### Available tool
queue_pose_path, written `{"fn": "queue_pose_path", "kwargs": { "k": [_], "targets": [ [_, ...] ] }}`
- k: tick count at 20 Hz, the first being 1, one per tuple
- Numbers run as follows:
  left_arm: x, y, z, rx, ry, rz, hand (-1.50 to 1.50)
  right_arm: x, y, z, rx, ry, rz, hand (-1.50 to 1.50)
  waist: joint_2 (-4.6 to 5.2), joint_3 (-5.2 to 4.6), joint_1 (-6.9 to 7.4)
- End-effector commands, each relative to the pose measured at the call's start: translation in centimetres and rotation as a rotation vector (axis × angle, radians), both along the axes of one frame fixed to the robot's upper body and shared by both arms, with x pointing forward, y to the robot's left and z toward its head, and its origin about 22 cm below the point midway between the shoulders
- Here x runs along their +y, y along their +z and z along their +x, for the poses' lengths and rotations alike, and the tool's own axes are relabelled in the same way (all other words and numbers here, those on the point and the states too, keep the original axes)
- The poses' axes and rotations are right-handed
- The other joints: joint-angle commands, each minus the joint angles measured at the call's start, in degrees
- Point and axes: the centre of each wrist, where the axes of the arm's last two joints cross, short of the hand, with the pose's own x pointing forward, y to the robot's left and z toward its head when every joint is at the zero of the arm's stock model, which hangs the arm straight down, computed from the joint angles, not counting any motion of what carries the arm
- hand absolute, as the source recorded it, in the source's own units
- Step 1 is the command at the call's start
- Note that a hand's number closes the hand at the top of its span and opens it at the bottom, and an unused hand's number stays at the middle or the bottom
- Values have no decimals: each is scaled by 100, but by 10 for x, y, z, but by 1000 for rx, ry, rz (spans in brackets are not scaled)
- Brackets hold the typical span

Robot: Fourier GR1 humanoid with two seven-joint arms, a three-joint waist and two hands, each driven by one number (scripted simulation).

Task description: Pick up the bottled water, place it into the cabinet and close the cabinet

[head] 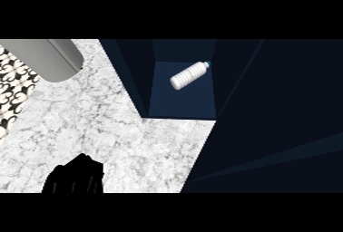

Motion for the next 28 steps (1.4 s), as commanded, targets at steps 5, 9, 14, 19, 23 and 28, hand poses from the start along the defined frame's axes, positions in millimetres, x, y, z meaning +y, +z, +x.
{"fn": "queue_pose_path", "kwargs": {
  "k": [5, 9, 14, 19, 23, 28],
  "targets": [
    [36, 20, -47, -9, 47, 7, 150, 40, 24, -7, -56, 99, 119, 150, -11, -10, -28],
    [76, 30, -66, -24, 37, 3, 150, 60, 42, 17, -52, 60, 132, 150, 20, -3, -35],
    [85, 30, -84, -20, 67, 20, 150, 93, 65, 50, 4, 20, 159, 150, 32, 3, -44],
    [95, 34, -92, -14, 80, -3, 150, 94, 65, 119, 22, -39, 150, 150, 80, 14, -24],
    [121, 33, -96, -20, 64, 4, 150, 103, 71, 160, 29, -40, 124, 150, 82, 10, 4],
    [131, 16, -98, -37, 94, -4, 150, 91, 51, 198, 60, -51, 99, 150, 78, 11, -79]
  ]
}}
